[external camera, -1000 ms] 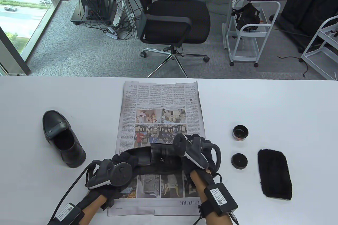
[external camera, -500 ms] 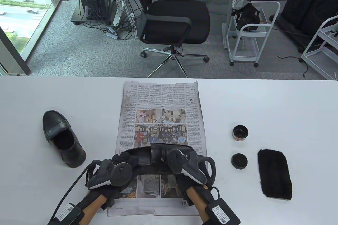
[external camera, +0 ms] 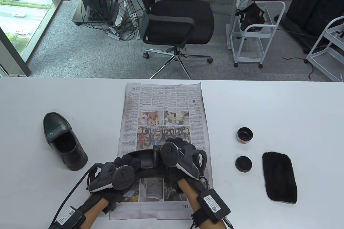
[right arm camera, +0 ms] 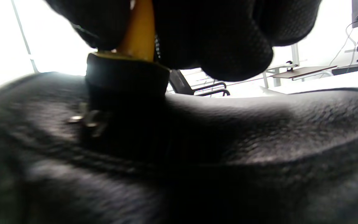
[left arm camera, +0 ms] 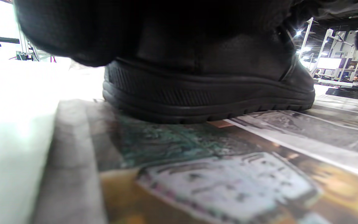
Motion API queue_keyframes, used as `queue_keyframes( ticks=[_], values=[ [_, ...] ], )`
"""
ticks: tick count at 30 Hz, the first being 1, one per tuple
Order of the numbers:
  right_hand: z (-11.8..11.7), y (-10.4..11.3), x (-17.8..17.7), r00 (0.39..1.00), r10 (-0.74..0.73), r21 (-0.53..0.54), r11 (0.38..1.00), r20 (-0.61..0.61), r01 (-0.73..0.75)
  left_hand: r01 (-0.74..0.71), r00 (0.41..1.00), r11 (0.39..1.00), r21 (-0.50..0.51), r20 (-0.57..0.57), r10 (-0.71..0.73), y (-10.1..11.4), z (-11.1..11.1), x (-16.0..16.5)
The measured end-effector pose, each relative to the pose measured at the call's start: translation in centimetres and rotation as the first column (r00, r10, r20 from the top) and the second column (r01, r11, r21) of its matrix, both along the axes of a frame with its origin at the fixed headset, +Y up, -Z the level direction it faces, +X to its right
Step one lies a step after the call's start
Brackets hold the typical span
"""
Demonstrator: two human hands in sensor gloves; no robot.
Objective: Dip and apply built-in sponge shoe polish on shoes
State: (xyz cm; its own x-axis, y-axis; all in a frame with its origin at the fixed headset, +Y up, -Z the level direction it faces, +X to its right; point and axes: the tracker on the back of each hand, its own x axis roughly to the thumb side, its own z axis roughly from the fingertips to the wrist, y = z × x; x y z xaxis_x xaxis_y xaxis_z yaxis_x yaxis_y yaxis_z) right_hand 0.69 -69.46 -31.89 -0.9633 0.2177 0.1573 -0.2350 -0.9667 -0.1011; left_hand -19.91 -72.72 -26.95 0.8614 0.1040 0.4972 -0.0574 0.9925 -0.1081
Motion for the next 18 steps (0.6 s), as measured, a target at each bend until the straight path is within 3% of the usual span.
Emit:
queue_keyframes(
  ticks=[9, 12, 18],
  values=[
    [-1.5, -0.6, 2.2, 0.985, 0.135, -0.066, 0.989, 0.107, -0.129, 0.001, 1.0, 1.0, -0.001, 0.0, -0.001, 0.0, 0.0, 0.0],
    [-1.2, -0.7, 3.4, 0.963, 0.235, -0.067, 0.971, 0.128, -0.228, 0.001, 1.0, 1.0, -0.001, -0.001, -0.001, 0.0, 0.0, 0.0],
    [0.6, -0.6, 5.2, 0.962, 0.241, -0.094, 0.969, 0.126, -0.23, 0.001, 1.0, 1.0, -0.001, -0.001, -0.001, 0.0, 0.0, 0.0]
  ],
)
